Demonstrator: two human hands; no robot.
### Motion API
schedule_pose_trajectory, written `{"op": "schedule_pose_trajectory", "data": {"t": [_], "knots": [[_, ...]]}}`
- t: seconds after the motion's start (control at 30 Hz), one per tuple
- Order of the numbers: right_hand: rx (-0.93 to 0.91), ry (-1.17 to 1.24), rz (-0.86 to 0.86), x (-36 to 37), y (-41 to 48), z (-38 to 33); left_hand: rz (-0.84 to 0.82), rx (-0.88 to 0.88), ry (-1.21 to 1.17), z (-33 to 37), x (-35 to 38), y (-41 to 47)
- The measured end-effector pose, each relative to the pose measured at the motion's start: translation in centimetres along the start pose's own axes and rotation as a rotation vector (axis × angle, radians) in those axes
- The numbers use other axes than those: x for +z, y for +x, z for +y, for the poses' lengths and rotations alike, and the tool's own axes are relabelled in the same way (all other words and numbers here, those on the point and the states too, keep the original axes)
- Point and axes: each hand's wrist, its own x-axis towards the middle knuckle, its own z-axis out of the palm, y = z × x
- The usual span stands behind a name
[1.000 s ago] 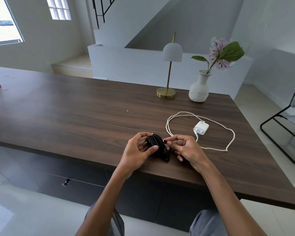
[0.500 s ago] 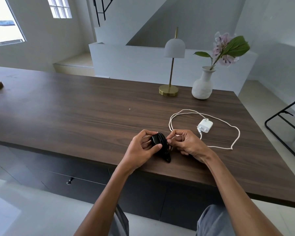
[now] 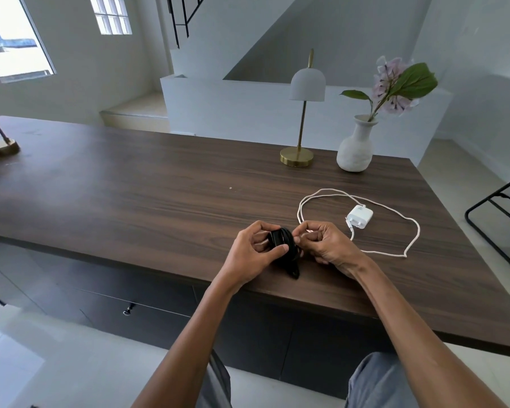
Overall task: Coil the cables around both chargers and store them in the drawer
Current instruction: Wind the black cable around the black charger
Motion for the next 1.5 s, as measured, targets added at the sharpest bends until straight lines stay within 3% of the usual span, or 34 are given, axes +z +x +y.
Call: {"op": "schedule_pose_trajectory", "data": {"t": [0.5, 1.5], "knots": [[0.012, -0.005, 0.107, 0.9, -0.9, -0.2, 0.034, -0.029, -0.007, 0.0, 0.3, 0.2], [0.054, 0.052, -0.036, -0.1, -0.7, -0.6, -0.009, -0.013, -0.01, 0.3, 0.3, -0.1]]}}
